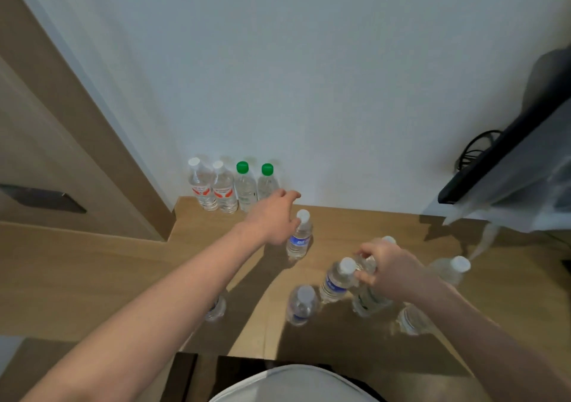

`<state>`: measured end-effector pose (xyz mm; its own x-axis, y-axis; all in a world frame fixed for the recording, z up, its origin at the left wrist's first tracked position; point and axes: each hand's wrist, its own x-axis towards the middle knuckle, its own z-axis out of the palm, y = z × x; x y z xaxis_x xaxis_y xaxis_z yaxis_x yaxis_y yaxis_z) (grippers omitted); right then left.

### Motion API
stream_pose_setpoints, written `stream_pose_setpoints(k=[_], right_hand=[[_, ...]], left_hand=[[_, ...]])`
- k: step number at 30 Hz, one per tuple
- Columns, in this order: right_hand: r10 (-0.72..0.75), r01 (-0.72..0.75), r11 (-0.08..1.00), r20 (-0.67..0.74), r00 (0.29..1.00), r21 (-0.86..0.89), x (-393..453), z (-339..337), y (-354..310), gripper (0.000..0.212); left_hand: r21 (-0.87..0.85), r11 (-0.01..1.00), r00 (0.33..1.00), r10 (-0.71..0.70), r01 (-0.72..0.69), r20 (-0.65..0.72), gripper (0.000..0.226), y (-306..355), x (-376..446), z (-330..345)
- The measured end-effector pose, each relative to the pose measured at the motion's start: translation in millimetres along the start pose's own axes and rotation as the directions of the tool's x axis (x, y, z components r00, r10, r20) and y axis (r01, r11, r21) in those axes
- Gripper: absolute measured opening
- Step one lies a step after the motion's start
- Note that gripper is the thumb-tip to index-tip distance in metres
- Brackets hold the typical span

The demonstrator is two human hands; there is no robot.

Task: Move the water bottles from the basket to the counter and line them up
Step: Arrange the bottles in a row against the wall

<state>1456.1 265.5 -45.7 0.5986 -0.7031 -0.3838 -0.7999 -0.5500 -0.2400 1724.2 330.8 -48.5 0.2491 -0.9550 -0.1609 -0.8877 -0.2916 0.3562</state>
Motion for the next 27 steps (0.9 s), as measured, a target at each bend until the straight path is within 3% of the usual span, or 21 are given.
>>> stream_pose_setpoints(k=[6,11,16,27], right_hand=[[-0.054,0.06,0.994,0.065,0.996,-0.096,18.9,13.3,0.8,0.033],[-0.095,0.097,0.993,0.045,0.994,-0.06,32.5,22.2,-2.2,0.028],[-0.138,0.138,0.99,0.003,0.99,-0.028,47.3,15.4,-0.1,0.02],[-0.101,0.099,0.995,-0.126,0.987,-0.016,120.4,-42.1,-12.5,0.034]], left_hand=[[0.136,0.984,0.985,-0.13,0.114,0.112,0.054,15.3,34.4,30.9],[0.189,0.966,0.98,-0.191,0.177,0.054,0.046,19.8,38.3,49.1],[0.189,0.965,0.982,-0.186,0.183,0.001,0.036,18.8,45.5,52.2],[0.184,0.973,0.989,-0.131,0.141,-0.068,0.036,-0.9,88.5,17.4]])
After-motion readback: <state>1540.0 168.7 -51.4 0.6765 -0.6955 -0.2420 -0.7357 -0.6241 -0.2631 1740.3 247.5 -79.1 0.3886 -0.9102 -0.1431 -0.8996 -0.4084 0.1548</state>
